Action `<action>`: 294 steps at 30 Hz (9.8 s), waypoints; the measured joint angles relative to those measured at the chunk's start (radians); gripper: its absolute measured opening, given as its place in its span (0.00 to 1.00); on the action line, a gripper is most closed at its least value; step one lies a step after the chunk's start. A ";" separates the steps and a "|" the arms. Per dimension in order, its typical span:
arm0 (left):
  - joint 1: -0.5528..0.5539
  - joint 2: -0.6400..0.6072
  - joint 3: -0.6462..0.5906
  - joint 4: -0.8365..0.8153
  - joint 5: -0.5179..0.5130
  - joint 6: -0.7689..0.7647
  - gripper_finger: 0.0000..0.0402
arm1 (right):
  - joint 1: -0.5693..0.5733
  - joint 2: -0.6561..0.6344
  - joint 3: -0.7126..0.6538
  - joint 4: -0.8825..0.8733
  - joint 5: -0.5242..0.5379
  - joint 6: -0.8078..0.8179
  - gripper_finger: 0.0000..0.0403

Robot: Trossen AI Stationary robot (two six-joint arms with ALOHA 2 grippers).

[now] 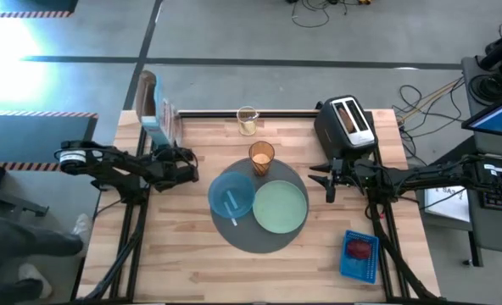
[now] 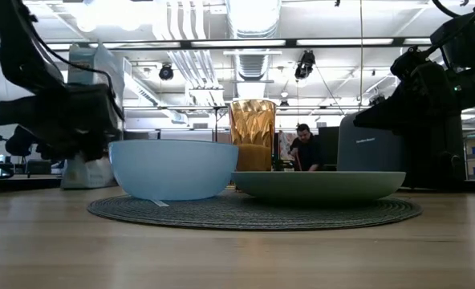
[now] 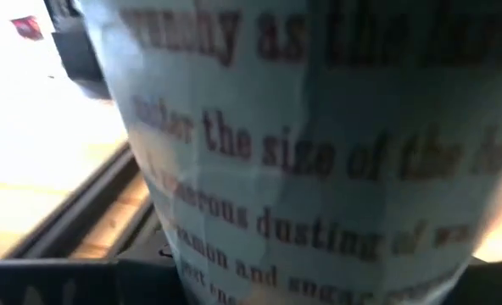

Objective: Arrange a breakfast setting
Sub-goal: Pour the cereal from the cereal box into a blue bowl

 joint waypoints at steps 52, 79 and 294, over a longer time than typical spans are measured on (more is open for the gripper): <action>-0.387 -0.442 0.581 -1.125 0.456 0.303 0.44 | 0.000 0.000 0.000 0.000 0.000 0.000 0.33; -0.556 -0.526 0.989 -1.374 1.046 0.182 0.44 | 0.000 0.000 0.000 0.000 0.000 0.001 0.33; -0.091 -0.113 1.279 -1.380 2.304 0.165 0.48 | 0.000 0.000 0.000 0.000 0.000 0.001 0.33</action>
